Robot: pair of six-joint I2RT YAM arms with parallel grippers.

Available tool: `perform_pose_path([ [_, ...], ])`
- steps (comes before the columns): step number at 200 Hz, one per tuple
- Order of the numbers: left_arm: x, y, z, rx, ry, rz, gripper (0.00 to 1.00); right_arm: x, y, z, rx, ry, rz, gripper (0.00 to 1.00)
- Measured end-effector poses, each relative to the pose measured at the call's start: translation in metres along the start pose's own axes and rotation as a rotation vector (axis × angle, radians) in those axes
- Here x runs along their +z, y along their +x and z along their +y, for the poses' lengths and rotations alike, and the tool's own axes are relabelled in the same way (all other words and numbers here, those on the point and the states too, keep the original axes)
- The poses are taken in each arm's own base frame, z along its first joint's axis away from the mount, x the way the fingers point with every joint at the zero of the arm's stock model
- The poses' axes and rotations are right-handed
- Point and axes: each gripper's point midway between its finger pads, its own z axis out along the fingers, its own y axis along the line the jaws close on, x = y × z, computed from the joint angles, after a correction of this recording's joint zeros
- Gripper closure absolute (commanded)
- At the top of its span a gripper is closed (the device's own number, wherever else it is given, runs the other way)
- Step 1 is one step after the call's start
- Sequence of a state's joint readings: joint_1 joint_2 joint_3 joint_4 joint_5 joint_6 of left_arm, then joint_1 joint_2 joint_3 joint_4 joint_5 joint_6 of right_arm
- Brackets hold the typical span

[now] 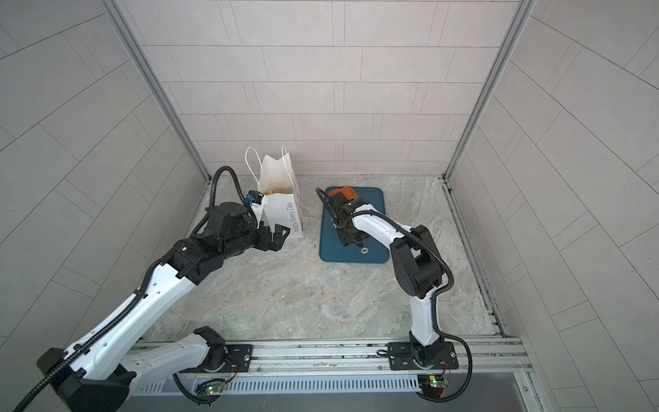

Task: Place the fake bread into the paper bag
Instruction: 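Close the tongs on the striped bun and lift it with right gripper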

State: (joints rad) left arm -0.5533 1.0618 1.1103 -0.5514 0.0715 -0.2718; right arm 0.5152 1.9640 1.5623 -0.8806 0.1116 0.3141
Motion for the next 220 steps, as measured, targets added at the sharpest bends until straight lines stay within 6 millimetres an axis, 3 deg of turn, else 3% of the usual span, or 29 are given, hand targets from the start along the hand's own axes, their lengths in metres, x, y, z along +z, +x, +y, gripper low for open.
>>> perform_pose_path([
  [130, -0.002, -0.001, 0.0, 0.002, -0.003, -0.008, 0.0, 0.007, -0.005, 0.001, 0.0, -0.027, 0.01, 0.65],
  [220, -0.009, -0.005, 0.001, 0.001, -0.006, -0.03, 0.0, -0.038, -0.007, 0.002, 0.013, -0.107, -0.086, 0.7],
])
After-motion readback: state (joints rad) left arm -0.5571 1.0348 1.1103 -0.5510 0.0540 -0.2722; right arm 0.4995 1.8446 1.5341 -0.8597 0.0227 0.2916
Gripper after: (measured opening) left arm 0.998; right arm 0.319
